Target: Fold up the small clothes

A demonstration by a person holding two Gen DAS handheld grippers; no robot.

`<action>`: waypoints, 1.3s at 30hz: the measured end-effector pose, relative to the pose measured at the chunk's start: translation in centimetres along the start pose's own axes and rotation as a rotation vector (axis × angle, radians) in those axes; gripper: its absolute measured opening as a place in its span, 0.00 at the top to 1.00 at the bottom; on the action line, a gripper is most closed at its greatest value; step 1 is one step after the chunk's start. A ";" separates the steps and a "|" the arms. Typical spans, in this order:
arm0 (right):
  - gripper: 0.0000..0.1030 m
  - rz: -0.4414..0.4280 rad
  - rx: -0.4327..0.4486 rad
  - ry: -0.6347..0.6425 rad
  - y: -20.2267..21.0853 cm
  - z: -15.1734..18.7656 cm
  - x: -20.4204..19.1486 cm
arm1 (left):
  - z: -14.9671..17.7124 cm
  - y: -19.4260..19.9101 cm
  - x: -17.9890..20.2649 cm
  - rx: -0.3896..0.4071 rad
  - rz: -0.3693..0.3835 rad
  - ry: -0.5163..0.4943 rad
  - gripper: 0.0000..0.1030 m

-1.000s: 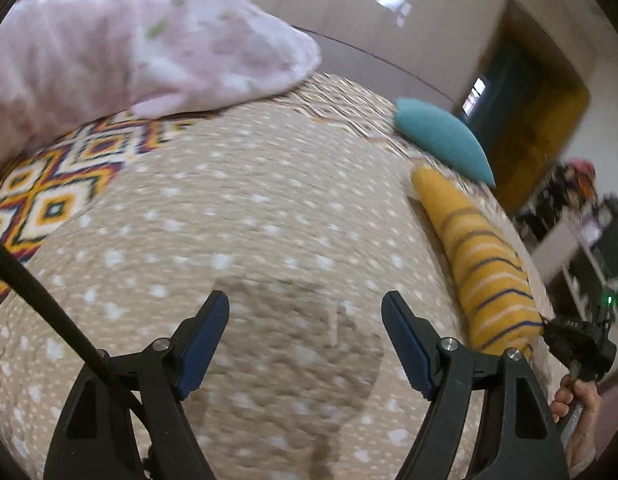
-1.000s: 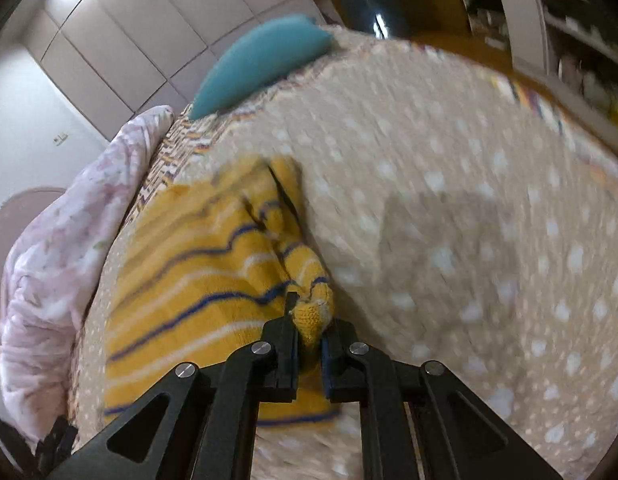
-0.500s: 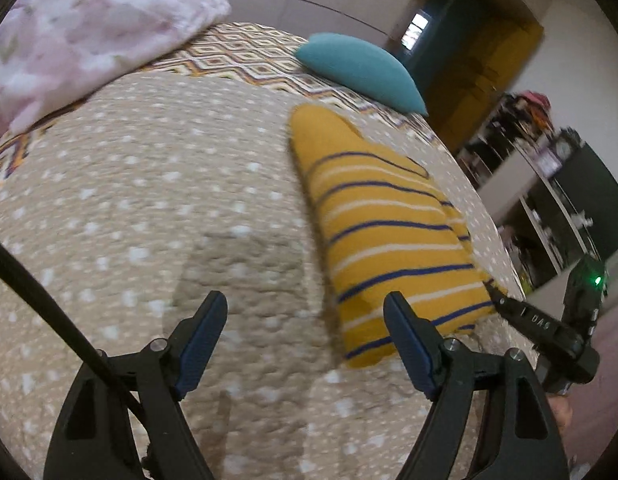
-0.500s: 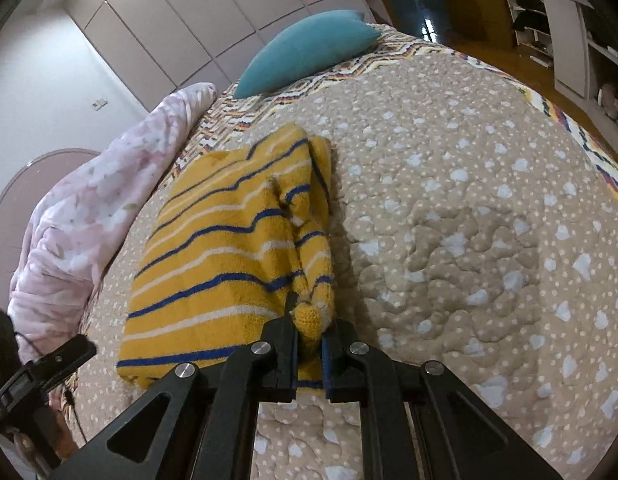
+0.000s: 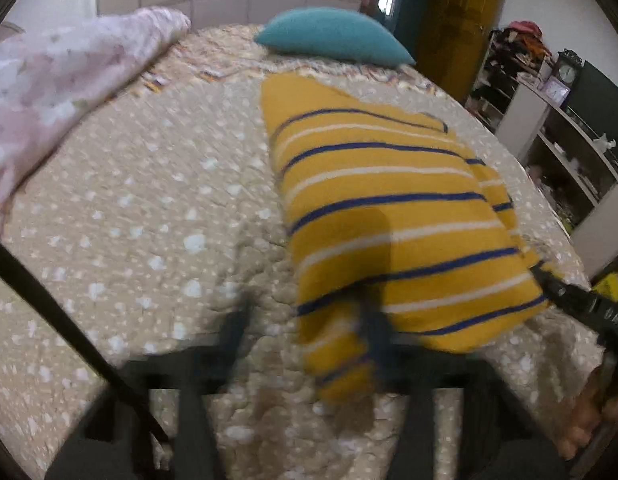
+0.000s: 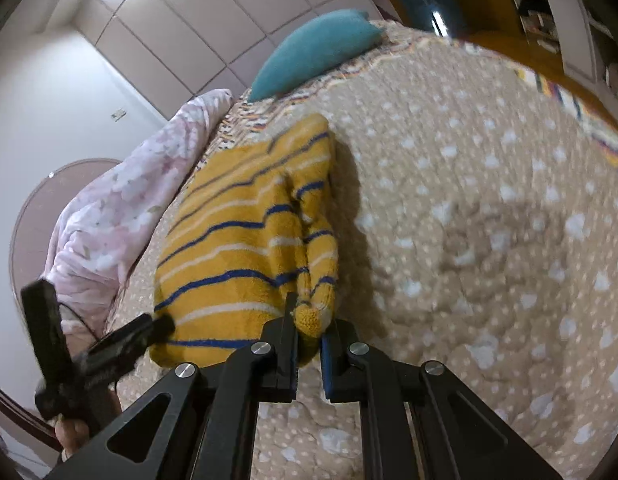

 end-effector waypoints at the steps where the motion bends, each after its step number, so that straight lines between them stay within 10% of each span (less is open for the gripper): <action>1: 0.91 -0.005 -0.004 -0.007 -0.2 0.2 0.2 | 0.1 0.1 0.0 -0.014 0.011 -0.002 0.83; 8: 0.90 -0.016 -0.034 -0.018 -1.2 1.0 0.9 | 2.2 3.1 0.0 0.029 0.006 -0.123 0.82; 12: 0.80 -0.048 0.016 -0.026 0.9 0.4 0.9 | 1.6 4.2 -2.9 0.059 0.049 0.003 0.35; 16: 0.28 -0.046 0.081 -0.009 2.9 -0.3 0.7 | 0.9 3.0 -5.4 0.030 0.073 0.167 0.24; 25: 0.30 -0.176 -0.017 -0.118 -4.5 -2.6 1.5 | -0.4 -4.7 -2.4 -0.192 0.377 0.284 0.12; 27: 0.43 -0.140 -0.024 -0.107 -6.0 -2.4 1.0 | -0.8 -4.6 -1.8 -0.191 0.352 0.273 0.21; 28: 0.54 -0.136 -0.030 -0.110 -6.5 -2.4 0.9 | -1.1 -4.5 -1.5 -0.199 0.344 0.254 0.58; 29: 0.59 -0.147 -0.036 -0.127 -6.8 -2.4 0.8 | -1.4 -4.4 -1.3 -0.219 0.378 0.236 0.65; 33: 0.73 -0.179 -0.044 -0.142 -6.3 -1.8 -0.4 | -1.3 -1.5 -1.0 -0.154 0.292 0.156 0.75; 39: 0.64 -0.153 -0.113 -0.027 -4.0 2.7 -2.8 | 2.8 2.0 -2.7 -0.131 0.247 0.110 0.69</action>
Point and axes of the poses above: each gripper's, at about its wrist camera, not at the fingertips, and y roughly against the way its jaws point, x to its right, z to its underside, the point moved 1 cm from there along -y, roughly the way its jaws point, and after that the axes turned 13 degrees about -z, right-handed, at the moved point
